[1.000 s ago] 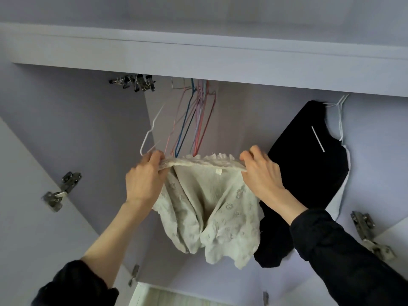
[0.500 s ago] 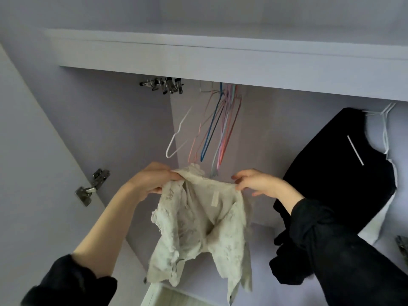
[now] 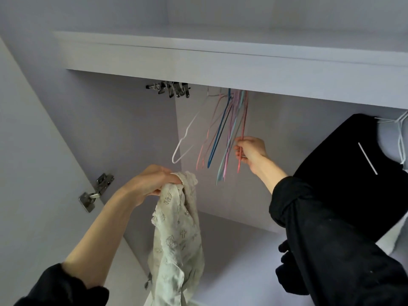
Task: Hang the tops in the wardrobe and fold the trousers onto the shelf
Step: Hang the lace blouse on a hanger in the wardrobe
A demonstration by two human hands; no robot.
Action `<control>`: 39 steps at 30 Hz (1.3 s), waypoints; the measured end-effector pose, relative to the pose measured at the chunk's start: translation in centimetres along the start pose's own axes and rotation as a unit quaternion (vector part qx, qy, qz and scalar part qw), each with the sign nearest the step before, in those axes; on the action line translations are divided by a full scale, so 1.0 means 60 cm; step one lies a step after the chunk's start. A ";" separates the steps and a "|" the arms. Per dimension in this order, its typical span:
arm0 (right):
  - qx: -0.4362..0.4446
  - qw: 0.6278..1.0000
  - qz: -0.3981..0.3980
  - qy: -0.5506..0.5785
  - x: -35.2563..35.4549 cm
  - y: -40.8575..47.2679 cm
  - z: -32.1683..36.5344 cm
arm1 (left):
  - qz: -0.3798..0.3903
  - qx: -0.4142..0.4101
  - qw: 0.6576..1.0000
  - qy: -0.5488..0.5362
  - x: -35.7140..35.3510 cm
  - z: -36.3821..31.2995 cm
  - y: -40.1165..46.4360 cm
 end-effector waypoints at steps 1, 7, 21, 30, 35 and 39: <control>0.006 1.000 -0.009 0.021 0.009 0.001 0.000 | 0.000 0.000 1.000 -0.001 -0.002 0.001 0.002; 0.049 0.995 -0.048 0.072 0.066 -0.011 0.002 | 0.006 -0.002 1.000 -0.010 -0.022 -0.001 0.013; 0.071 0.990 -0.110 0.045 0.149 -0.025 0.014 | 0.028 -0.025 0.999 -0.024 -0.076 -0.026 0.003; 0.098 0.989 -0.100 0.048 0.181 -0.035 0.059 | 0.044 -0.030 0.998 -0.018 -0.100 -0.019 -0.002; 0.071 0.990 -0.104 0.056 0.198 -0.050 0.016 | 0.047 -0.031 0.998 -0.005 -0.114 -0.030 -0.001; 0.014 0.996 -0.080 0.031 0.223 -0.065 -0.055 | 0.052 -0.041 0.998 0.008 -0.126 -0.036 -0.004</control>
Point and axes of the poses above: each hand's wrist, its own y-axis towards the middle knuckle, its own x-axis out of the back of the hand, z = x × y, the point moved 9 cm from there along y, towards the middle knuckle, and after that the axes turned 11 degrees about y, right-handed, at the moved point
